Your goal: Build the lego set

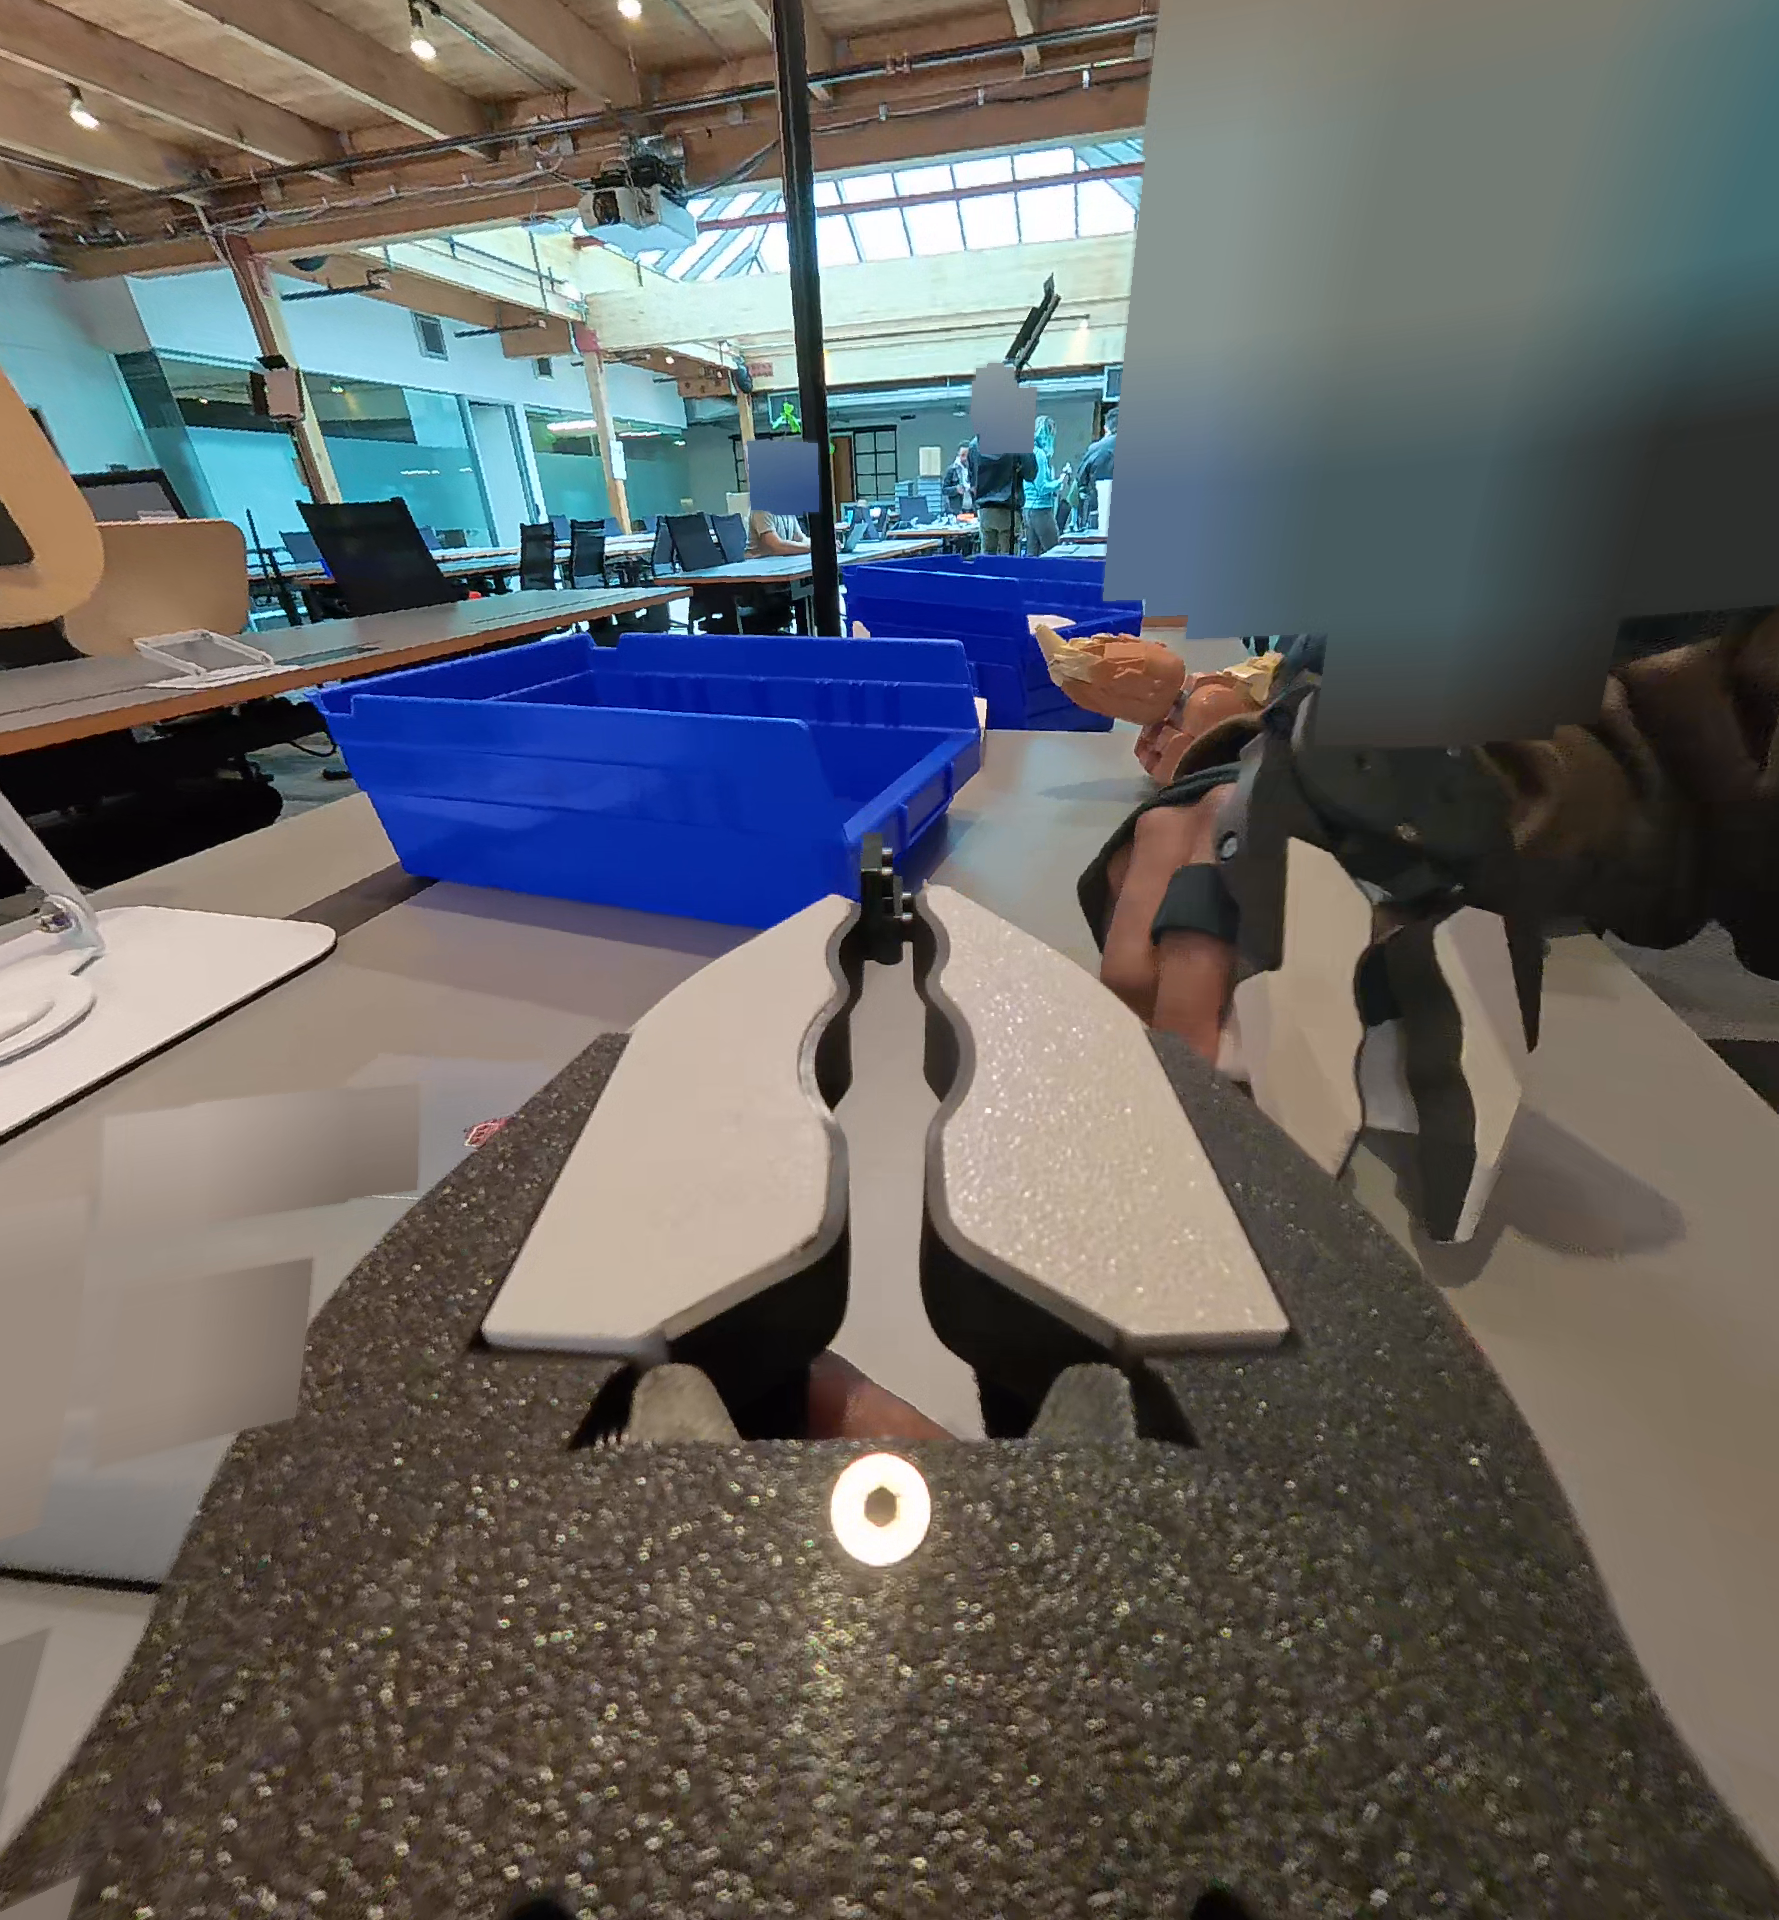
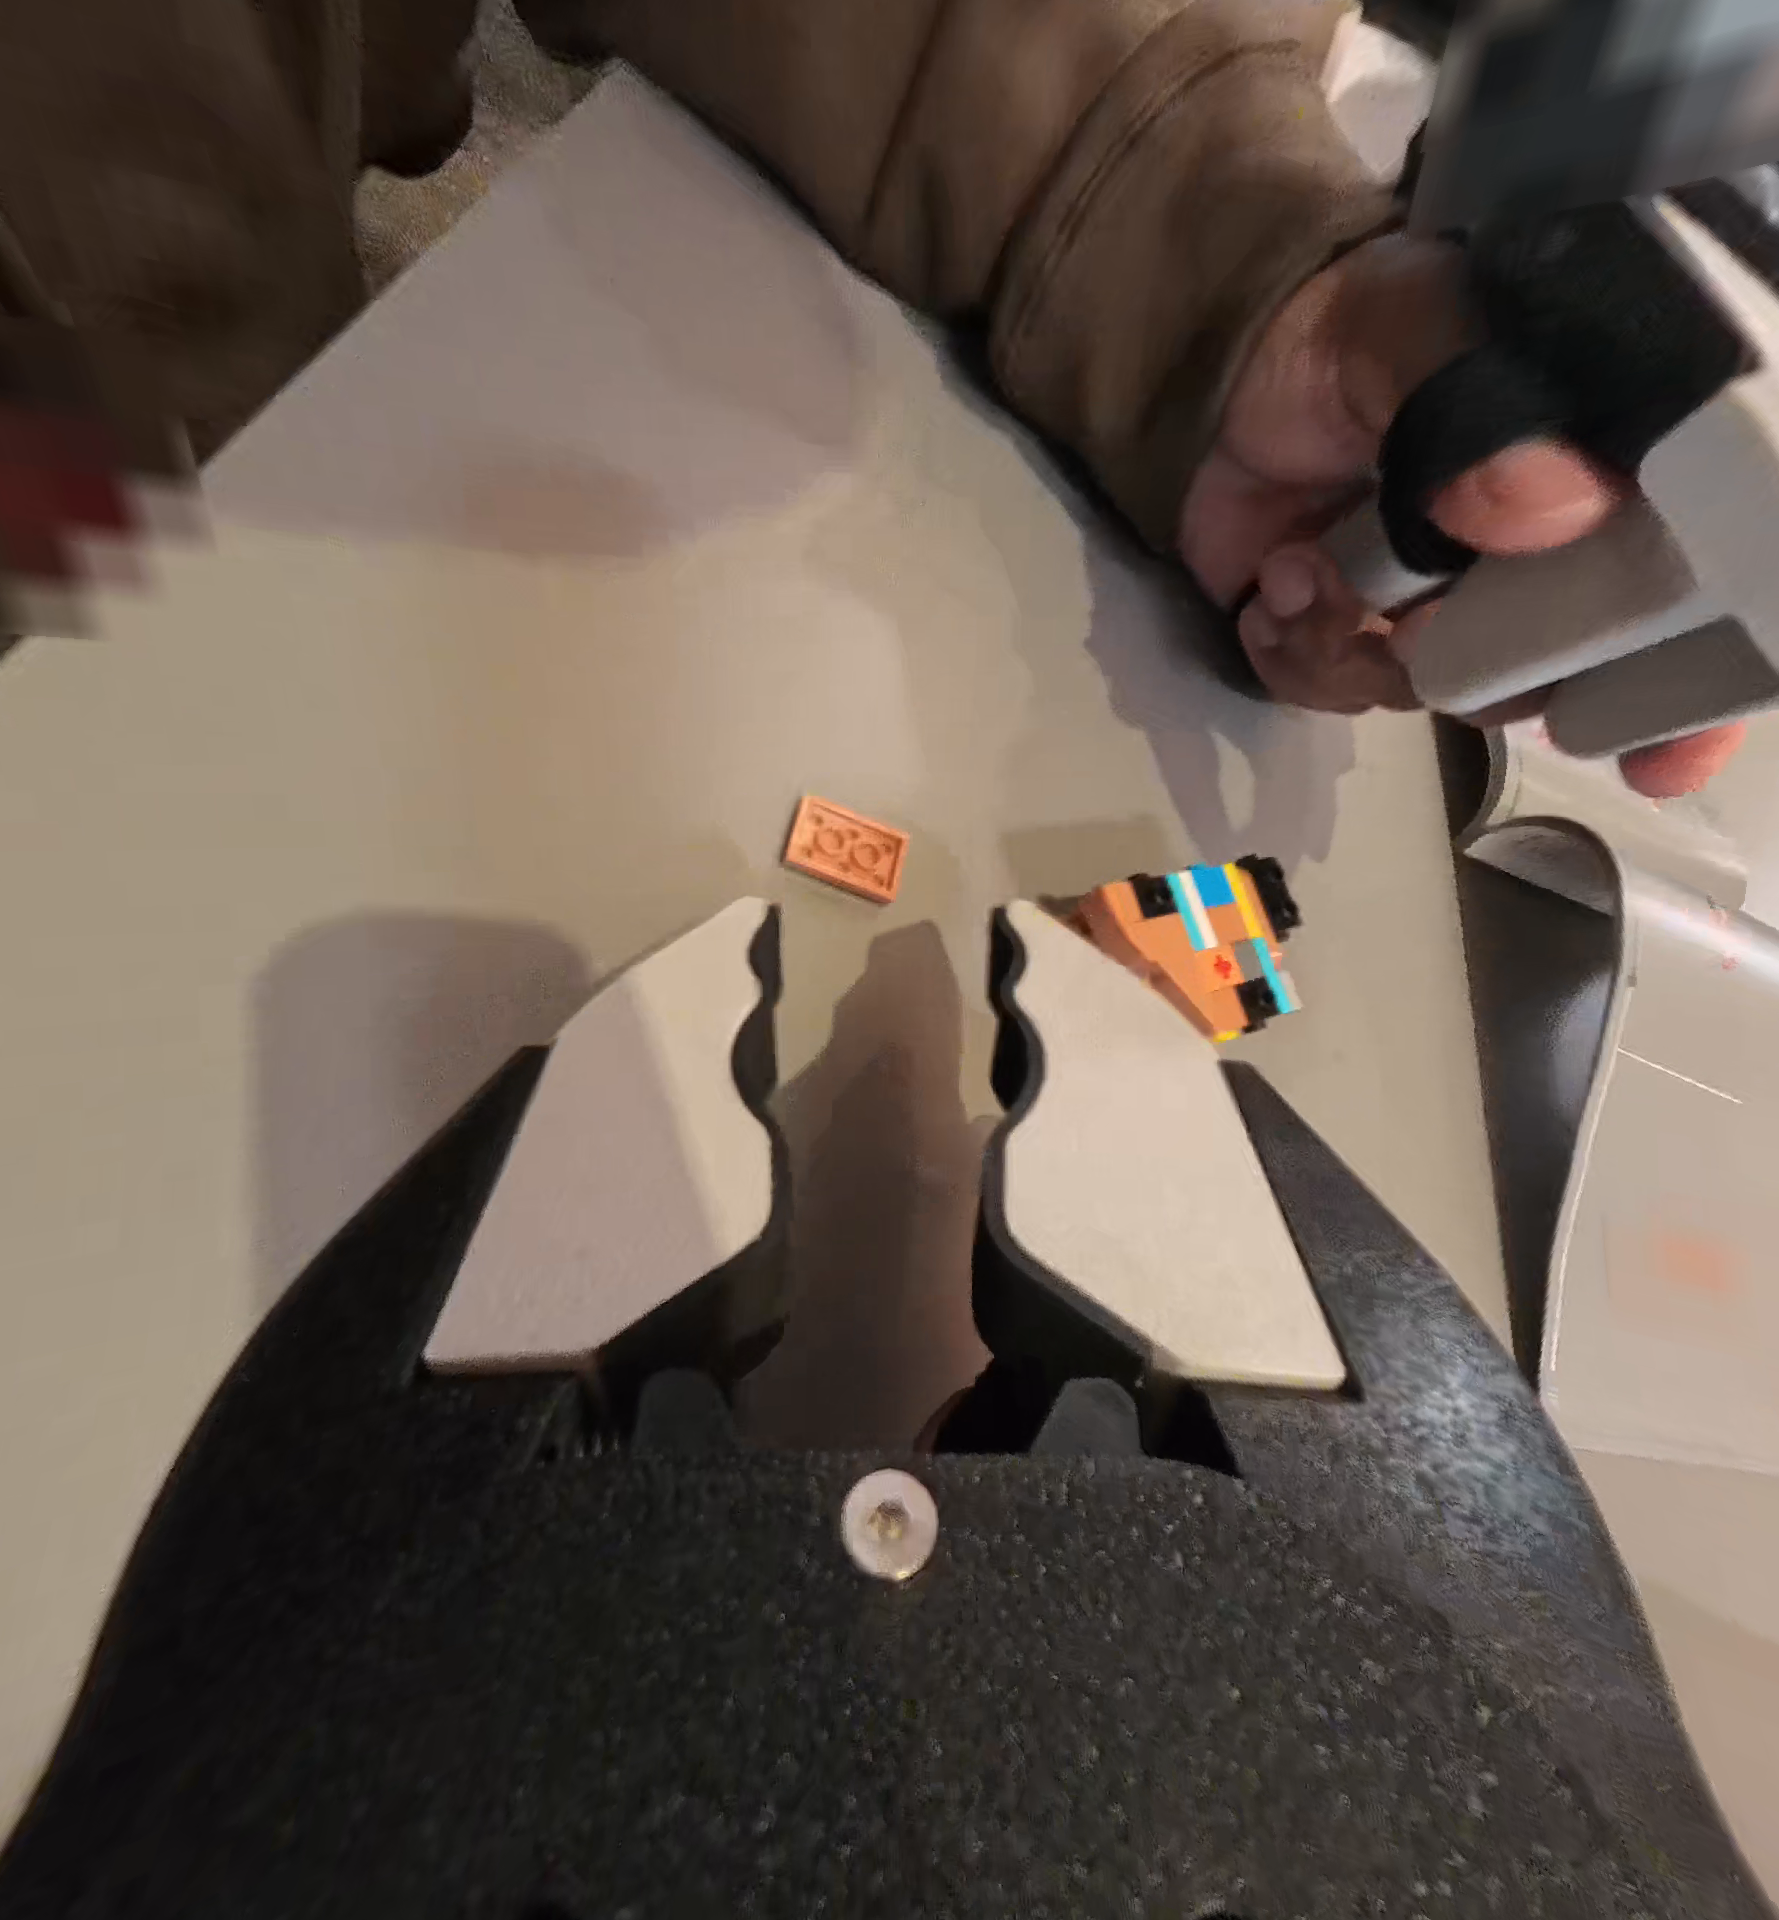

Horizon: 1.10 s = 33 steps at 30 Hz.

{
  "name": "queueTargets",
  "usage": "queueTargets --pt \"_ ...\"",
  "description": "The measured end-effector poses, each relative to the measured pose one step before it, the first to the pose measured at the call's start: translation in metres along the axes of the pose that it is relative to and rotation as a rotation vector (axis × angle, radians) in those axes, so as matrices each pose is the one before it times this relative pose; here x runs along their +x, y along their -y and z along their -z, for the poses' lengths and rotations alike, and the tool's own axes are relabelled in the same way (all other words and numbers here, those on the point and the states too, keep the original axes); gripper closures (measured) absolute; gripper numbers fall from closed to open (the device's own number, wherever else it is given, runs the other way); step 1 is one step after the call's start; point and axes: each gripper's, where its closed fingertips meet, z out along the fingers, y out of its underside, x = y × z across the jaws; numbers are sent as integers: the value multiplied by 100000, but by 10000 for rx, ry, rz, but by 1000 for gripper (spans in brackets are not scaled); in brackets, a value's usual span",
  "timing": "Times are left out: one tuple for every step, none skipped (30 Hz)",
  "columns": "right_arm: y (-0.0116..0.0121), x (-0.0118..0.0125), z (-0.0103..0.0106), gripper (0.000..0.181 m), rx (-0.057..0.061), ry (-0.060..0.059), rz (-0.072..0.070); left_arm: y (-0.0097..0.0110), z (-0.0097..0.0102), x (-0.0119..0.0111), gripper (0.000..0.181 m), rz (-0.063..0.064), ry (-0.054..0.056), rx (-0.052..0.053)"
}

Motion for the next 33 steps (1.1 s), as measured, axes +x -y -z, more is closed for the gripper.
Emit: queueTargets --pt "31 -328 -54 147 -121 119 165 -95 -12 95 173 10 -92 -91" --pt "19 -332 -49 150 -131 165 184 -148 -26 280 173 30 -204 -132" --pt "3 -256 -41 149 -156 168 190 -163 -13 330 173 -37 -166 -133" --pt "-61 -71 -92 147 -203 127 155 -148 16 239 173 -168 -47 -106" --pt "-119 -18 -147 144 -237 164 95 -113 23 225 173 -213 -26 -102" --pt "-108 -12 -162 143 -230 205 82 -74 3 145 173 -196 2 -82" --pt "3 38 -136 145 -157 187 95 -52 -8 -13 173 -134 55 -37" --pt "57 64 -103 144 -146 181 137 -57 -22 -83 173 0 26 -17" --pt "-17 84 -71 144 -194 167 185 -17 7 -109 173 113 -2 11" --pt "-60 95 -38 145 -229 176 203 80 54 -116 173 101 -2 45" --pt "-105 144 -22 145 -240 178 197 46 58 -92 173 47 -4 28" --pt "-118 164 -46 144 -224 183 174 -27 44 -79 173 2 -1 -24" --pt "-87 137 -60 144 -193 219 177 -63 18 -86 173 -15 10 -44" --pt "-31 103 -66 144 -170 218 212 -57 9 -62 173 6 4 -32" --pt "10 35 -67 145 -145 239 229 -2 4 -25 173 35 -16 3" --pt "39 -3 -74 145 -131 247 229 25 17 -11 173 34 -25 16" --pt "40 13 -75 145 -134 230 227 4 4 -12 173 29 -19 6" --pt "47 22 -74 146 -140 212 229 -11 -2 -15 173 27 -11 -14" --pt "37 -1 -81 147 -160 200 220 -25 -2 -6 173 12 1 -19" --pt "21 45 -62 148 -201 148 210 -19 10 -3 173 -8 3 -23" --pt "19 72 -53 148 -210 83 205 -40 12 -11 173 -19 20 -32" --pt "42 43 -54 149 -181 61 199 -30 2 -30 173 -11 23 -32" --pt "63 20 -70 151 -145 54 178 -28 -1 -34 173 5 25 -29" --pt "88 -13 -70 153 -115 82 140 -38 5 -27 173 15 19 -28" --pt "96 -64 -72 155 -102 128 104 -35 -3 -20 173 10 17 -27" --pt "90 -52 -72 158 -112 140 93 -22 12 -25 173 -4 22 -25" --pt "95 -69 -78 160 -114 154 94 -22 1 -24 173 -10 31 -26" --pt "69 -37 -64 163 -126 154 75 -6 -5 -34 173 -2 25 -12" --pt "62 -11 -67 165 -128 150 44 17 -14 -11 173 19 8 -2" --pt "24 -9 -49 166 -133 157 3 13 -1 11 173 19 1 2" --pt "-2 21 -36 166 -130 140 -29 40 0 26 173 -6 -3 6" --pt "-8 -1 -17 166 -110 135 -57 42 1 11 173 -19 11 7" --pt "4 -15 3 166 -78 118 -83 65 6 10 173 -13 9 10"
